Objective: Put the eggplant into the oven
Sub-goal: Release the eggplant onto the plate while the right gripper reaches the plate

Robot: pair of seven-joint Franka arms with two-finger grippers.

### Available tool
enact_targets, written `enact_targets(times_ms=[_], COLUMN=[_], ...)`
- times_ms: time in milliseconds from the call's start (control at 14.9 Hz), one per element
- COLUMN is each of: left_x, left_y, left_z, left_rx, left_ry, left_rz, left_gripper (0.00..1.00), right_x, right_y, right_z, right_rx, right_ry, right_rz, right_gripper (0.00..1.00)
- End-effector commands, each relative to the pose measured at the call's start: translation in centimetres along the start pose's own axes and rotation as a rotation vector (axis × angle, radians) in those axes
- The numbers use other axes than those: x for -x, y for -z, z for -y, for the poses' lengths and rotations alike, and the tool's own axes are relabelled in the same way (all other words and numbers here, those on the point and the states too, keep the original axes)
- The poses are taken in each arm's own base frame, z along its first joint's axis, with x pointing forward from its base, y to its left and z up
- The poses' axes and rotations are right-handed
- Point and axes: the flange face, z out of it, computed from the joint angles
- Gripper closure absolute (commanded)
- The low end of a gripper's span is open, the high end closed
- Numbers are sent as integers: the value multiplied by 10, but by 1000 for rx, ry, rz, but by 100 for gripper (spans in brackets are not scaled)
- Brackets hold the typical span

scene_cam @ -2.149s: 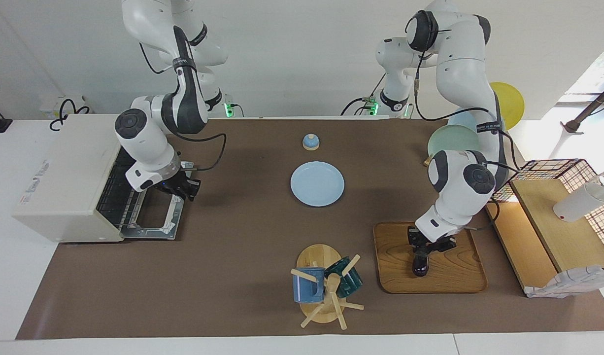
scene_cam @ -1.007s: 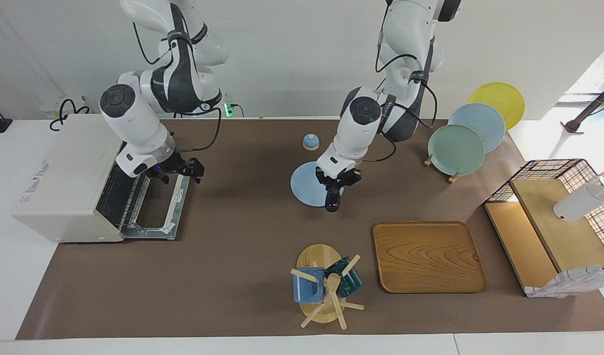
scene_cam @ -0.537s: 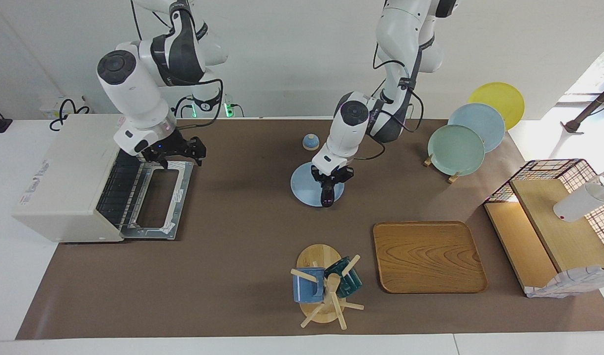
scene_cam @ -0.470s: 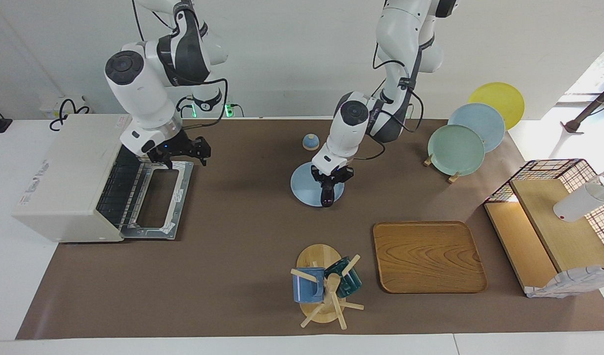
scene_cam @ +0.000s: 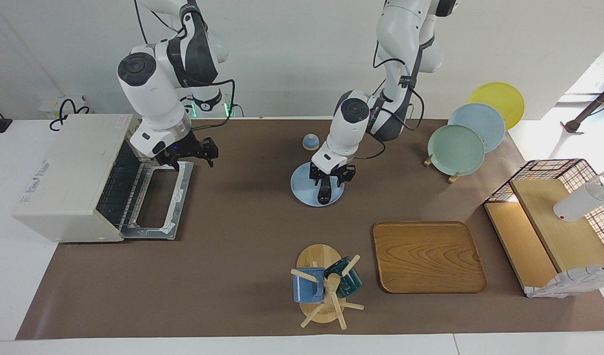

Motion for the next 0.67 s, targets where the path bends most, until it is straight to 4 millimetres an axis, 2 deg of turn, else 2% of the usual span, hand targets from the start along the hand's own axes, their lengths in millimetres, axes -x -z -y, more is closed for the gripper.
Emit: enact_targets(times_ms=[0, 201, 403, 537, 604], left_x=[-24, -67, -90, -89, -82], left_y=[62, 140, 201, 234, 249], left_z=[24, 85, 160, 212, 227], left_rx=[14, 14, 6, -66, -83], left_ry=[0, -10, 17, 6, -9], left_rz=[2, 12, -13, -32, -30], left_gripper=[0, 0, 0, 0, 0], right_x=[0, 2, -4, -6, -13], right_y=[-1, -4, -29, -41, -45], right_z=[26, 91, 152, 226, 261], right_rx=[8, 9, 0, -6, -15], right_ry=[41, 0, -22, 1, -14], right_rz=[-28, -58, -91, -123, -136], right_gripper=[0, 0, 0, 0, 0])
